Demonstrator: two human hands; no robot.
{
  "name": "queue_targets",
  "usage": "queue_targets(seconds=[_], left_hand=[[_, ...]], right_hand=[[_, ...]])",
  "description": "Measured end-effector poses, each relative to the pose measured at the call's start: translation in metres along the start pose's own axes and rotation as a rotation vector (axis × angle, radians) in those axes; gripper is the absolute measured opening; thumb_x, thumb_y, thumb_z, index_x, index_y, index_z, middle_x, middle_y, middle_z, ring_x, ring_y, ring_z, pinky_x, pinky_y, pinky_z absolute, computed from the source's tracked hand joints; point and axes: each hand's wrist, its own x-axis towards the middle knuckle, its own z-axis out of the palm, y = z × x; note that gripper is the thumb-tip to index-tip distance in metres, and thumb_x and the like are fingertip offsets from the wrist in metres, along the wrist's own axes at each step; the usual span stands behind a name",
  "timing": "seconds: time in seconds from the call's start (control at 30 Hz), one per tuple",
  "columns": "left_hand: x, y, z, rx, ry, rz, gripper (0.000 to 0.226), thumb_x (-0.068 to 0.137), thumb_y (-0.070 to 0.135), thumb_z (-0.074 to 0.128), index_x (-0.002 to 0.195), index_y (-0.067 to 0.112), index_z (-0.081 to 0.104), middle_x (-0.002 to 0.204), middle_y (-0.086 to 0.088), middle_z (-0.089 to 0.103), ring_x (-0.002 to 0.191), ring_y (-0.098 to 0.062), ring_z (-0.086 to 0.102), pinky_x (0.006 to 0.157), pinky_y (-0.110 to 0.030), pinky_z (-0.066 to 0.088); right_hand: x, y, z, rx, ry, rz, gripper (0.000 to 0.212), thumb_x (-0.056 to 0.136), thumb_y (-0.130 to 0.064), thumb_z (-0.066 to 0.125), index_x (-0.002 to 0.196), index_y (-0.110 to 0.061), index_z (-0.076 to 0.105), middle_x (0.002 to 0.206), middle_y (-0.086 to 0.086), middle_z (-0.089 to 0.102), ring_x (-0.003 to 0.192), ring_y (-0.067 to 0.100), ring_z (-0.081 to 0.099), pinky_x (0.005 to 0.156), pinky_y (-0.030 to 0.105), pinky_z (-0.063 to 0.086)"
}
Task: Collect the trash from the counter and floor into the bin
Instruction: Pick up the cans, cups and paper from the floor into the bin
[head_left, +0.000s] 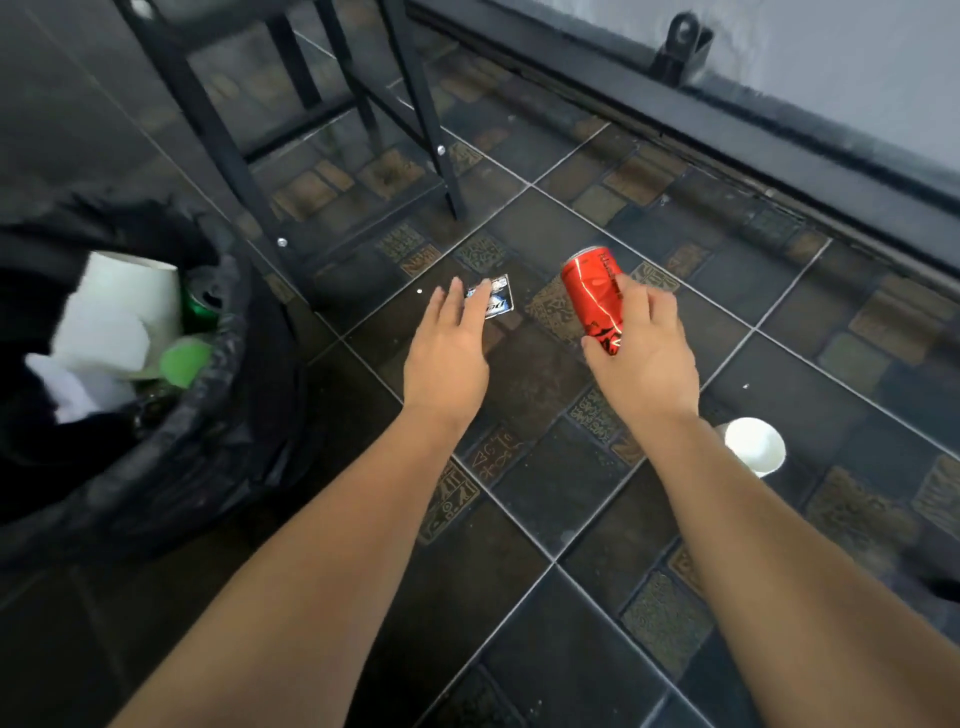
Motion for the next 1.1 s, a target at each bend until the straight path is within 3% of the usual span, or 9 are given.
queue_targets(seconds=[0.1,0.23,0.47,0.57,0.73,0.9,1.0,1.1], left_hand=[[-0.015,0.004,-0.032,-0.073,0.162,0.059,0.075,0.090,-0.008,0.048,0.154,0.024,0.024,0.162,-0.009,0.016,0.149,-0.026,0.010,0.117,-0.035,0.020],[-0.036,-0.004,-0.081,-0.117,0.362,0.108,0.077,0.085,-0.013,0.046,0.152,0.023,0.030,0.160,-0.012,0.022,0.148,-0.029,0.016,0.116,-0.038,0.026],[-0.074,-0.061,-0.168,-0.045,0.603,0.022,0.073,0.085,-0.012,0.049,0.150,0.018,0.035,0.158,-0.014,0.026,0.147,-0.033,0.017,0.116,-0.043,0.025],[-0.095,-0.102,-0.185,0.067,0.573,-0.162,0.071,0.090,-0.002,0.051,0.153,0.023,0.028,0.161,-0.009,0.018,0.149,-0.029,0.011,0.118,-0.039,0.019],[-0.134,-0.164,-0.189,0.153,0.471,-0.400,0.070,0.091,0.007,0.047,0.154,0.028,0.023,0.162,-0.014,0.008,0.148,-0.034,0.009,0.118,-0.044,0.015],[-0.145,-0.189,-0.188,0.146,0.193,-0.697,0.065,0.097,0.032,0.039,0.155,0.032,0.009,0.163,-0.010,0.008,0.149,-0.030,0.002,0.118,-0.052,0.000],[-0.145,-0.197,-0.192,0.099,0.105,-0.738,0.070,0.095,0.054,0.037,0.156,0.029,0.011,0.163,-0.009,0.007,0.149,-0.027,-0.003,0.116,-0.056,-0.006],[-0.148,-0.200,-0.194,0.046,0.245,-0.704,0.070,0.095,0.057,0.036,0.155,0.026,0.020,0.163,-0.008,0.004,0.149,-0.024,-0.007,0.116,-0.054,-0.007]], right_hand=[[-0.001,-0.029,-0.015,0.057,0.061,-0.057,0.068,0.086,-0.031,0.065,0.146,-0.019,0.034,0.138,0.010,0.038,0.121,0.033,0.047,0.091,0.044,0.046],[-0.002,-0.082,-0.034,0.150,0.124,-0.164,0.065,0.085,-0.032,0.066,0.143,-0.018,0.041,0.137,0.011,0.044,0.118,0.034,0.051,0.093,0.044,0.044],[-0.019,-0.189,-0.038,0.424,0.163,-0.361,0.058,0.086,-0.039,0.061,0.138,-0.021,0.045,0.137,0.001,0.050,0.122,0.022,0.050,0.098,0.040,0.044],[-0.031,-0.235,-0.027,0.492,0.146,-0.430,0.058,0.086,-0.041,0.060,0.139,-0.021,0.046,0.138,0.002,0.049,0.124,0.022,0.049,0.100,0.038,0.042],[-0.060,-0.297,0.000,0.480,0.009,-0.569,0.062,0.085,-0.041,0.063,0.142,-0.024,0.046,0.149,0.007,0.039,0.134,0.028,0.040,0.109,0.041,0.035],[-0.077,-0.314,0.023,0.345,-0.136,-0.637,0.062,0.086,-0.039,0.066,0.143,-0.029,0.044,0.157,0.010,0.026,0.136,0.033,0.033,0.110,0.045,0.032],[-0.076,-0.312,0.027,0.316,-0.199,-0.641,0.059,0.089,-0.043,0.063,0.144,-0.031,0.043,0.160,0.008,0.019,0.142,0.031,0.024,0.111,0.046,0.030],[-0.072,-0.310,0.028,0.373,-0.204,-0.633,0.050,0.095,-0.047,0.051,0.143,-0.031,0.046,0.160,0.007,0.022,0.144,0.029,0.023,0.113,0.045,0.027]])
